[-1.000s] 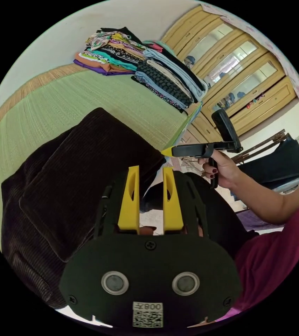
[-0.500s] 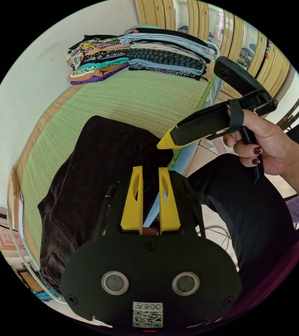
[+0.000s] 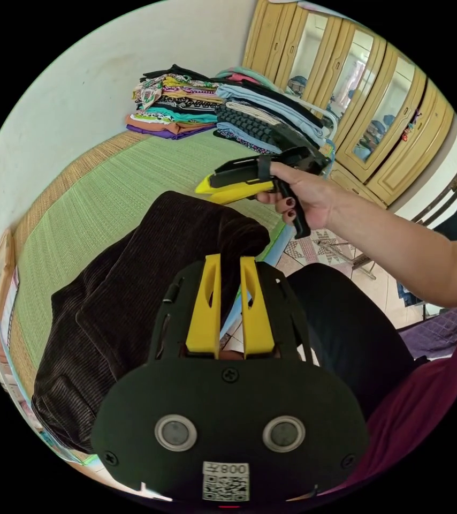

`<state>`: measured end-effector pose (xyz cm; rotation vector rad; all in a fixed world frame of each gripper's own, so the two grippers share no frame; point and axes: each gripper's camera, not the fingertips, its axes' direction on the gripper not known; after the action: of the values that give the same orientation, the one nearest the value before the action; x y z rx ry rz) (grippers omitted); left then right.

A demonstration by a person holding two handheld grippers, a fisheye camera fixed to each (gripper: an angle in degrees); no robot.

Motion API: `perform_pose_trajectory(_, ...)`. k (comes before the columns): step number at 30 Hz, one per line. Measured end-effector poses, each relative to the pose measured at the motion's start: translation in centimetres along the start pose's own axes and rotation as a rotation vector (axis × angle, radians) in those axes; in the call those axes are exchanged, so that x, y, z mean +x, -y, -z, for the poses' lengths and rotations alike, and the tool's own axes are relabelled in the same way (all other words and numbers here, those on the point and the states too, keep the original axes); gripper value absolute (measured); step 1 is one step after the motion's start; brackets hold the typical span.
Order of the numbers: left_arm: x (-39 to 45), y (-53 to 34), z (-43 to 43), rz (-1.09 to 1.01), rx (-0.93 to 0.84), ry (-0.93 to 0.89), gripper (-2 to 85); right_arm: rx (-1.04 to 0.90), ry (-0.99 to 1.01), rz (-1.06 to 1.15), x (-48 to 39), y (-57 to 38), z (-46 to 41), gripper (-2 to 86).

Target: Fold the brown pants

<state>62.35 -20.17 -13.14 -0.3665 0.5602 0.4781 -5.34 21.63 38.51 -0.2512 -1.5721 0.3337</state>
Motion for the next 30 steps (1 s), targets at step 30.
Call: perform_pose_trajectory(30,-9.1,-7.5,17.8,0.075,0.35,-0.259,6.4,0.249,-0.029,0.094,-16.6,-0.2,10.8,3.1)
